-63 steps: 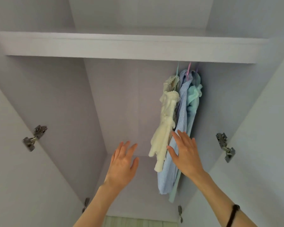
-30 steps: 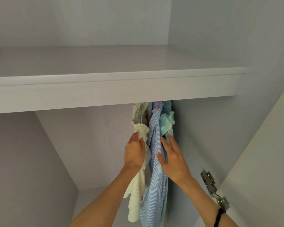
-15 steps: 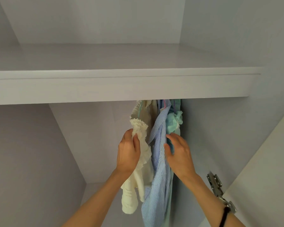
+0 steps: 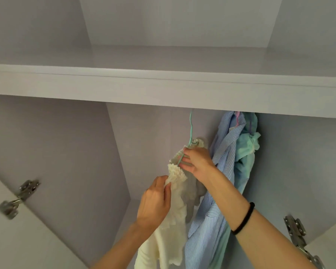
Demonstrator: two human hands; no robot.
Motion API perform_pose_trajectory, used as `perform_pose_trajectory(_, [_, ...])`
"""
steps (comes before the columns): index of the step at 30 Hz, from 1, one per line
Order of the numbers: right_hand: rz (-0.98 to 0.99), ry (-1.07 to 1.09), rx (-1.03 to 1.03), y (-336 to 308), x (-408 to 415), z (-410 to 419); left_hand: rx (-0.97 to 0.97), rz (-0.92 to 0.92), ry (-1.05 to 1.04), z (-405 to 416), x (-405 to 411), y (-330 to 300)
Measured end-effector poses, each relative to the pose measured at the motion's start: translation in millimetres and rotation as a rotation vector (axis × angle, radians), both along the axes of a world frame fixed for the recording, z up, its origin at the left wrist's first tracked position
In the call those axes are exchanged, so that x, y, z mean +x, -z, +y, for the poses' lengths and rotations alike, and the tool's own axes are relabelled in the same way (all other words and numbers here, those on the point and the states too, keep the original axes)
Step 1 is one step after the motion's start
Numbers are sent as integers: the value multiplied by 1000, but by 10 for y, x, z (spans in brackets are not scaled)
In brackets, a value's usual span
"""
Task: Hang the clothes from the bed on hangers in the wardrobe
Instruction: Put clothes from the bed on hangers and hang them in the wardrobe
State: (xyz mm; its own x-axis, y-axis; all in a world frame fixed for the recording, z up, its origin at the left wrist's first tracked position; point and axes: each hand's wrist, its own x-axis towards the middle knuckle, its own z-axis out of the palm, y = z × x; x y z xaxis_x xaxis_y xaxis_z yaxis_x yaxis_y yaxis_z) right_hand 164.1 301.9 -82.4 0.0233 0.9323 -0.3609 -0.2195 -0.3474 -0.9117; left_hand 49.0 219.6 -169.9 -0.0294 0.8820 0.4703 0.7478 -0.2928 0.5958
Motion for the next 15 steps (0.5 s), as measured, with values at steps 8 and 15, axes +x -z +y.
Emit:
perform_pose_trajectory(8, [-12, -232, -76, 174, -355, -189, 9, 112, -64, -289, -514, -9])
perform_pose_trajectory(15, [-374, -482, 120, 228, -539, -327, -33, 306, -215, -73, -1385, 8])
